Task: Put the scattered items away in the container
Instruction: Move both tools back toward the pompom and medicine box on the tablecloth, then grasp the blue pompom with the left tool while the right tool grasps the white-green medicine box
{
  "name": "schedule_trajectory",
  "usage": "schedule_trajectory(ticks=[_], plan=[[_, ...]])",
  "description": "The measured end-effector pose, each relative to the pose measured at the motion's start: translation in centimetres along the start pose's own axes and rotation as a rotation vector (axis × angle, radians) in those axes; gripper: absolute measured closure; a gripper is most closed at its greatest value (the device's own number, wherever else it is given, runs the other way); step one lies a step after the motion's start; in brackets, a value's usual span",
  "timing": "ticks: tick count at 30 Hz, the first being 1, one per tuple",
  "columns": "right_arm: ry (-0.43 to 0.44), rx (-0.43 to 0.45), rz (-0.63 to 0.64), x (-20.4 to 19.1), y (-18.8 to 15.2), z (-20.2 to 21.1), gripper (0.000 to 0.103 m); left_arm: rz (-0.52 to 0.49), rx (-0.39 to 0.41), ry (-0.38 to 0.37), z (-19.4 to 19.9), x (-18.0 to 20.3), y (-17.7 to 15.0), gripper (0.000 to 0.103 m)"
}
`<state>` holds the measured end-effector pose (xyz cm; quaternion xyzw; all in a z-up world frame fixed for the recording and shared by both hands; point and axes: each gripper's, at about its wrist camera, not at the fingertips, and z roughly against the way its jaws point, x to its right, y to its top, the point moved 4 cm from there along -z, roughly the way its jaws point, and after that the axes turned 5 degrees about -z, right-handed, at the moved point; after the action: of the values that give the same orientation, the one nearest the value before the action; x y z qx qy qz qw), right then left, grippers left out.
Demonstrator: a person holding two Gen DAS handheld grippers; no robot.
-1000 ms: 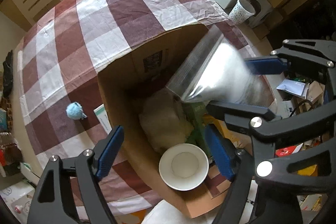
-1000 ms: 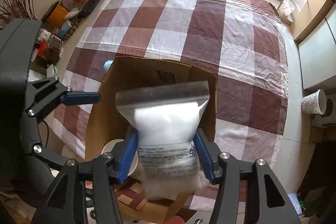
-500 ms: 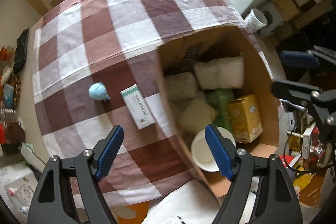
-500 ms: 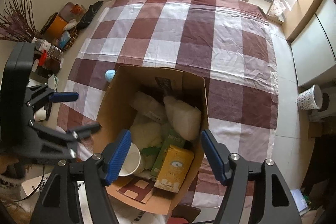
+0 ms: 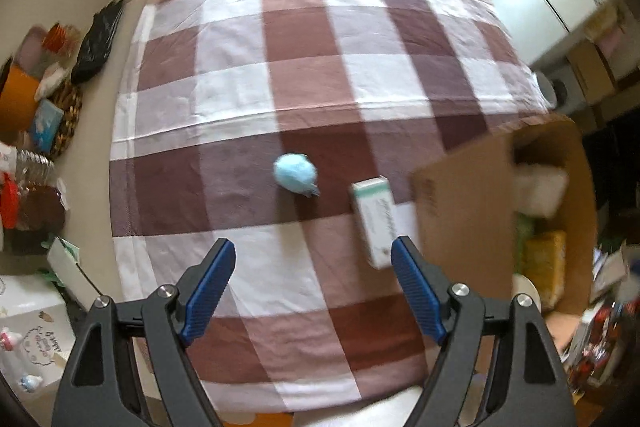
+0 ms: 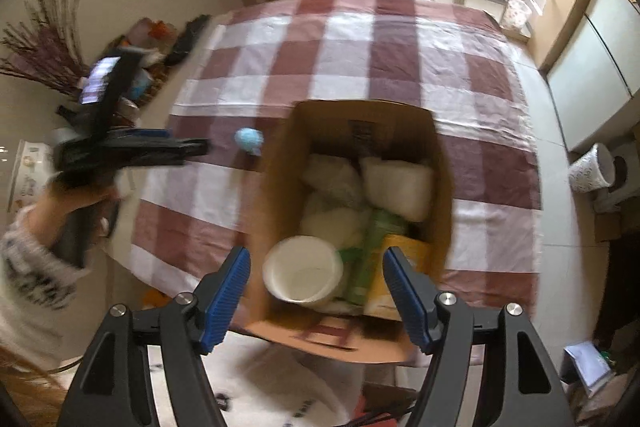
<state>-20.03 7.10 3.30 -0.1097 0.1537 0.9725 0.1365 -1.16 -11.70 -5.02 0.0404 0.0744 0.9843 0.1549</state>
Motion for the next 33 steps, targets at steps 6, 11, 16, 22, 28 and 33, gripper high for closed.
schedule_trajectory(ticks=[6,11,16,22,28,33], plan=[[0.064,0.109,0.065,-6.2,0.6,-0.6,0.032,0.027,0.024,-0.029,-4.7,-2.4,2.1,0.022],[0.121,0.124,0.095,-11.0,1.4,-4.5,0.032,-0.020,0.030,-0.088,-8.6,-2.2,3.1,0.022],[0.100,0.122,0.142,-13.9,2.0,-8.6,0.032,-0.052,0.042,-0.090,-11.3,-2.4,3.6,0.025],[0.055,0.116,0.114,-14.8,3.1,-12.6,0.032,-0.047,0.042,-0.111,-13.3,-3.4,3.8,0.037],[-0.038,0.115,0.048,-13.6,4.6,-16.5,0.032,-0.046,0.051,-0.135,-13.9,-4.1,3.9,0.043],[-0.122,0.085,0.014,-12.2,5.0,-19.3,0.032,-0.048,0.046,-0.164,-14.2,-4.0,4.0,0.048]])
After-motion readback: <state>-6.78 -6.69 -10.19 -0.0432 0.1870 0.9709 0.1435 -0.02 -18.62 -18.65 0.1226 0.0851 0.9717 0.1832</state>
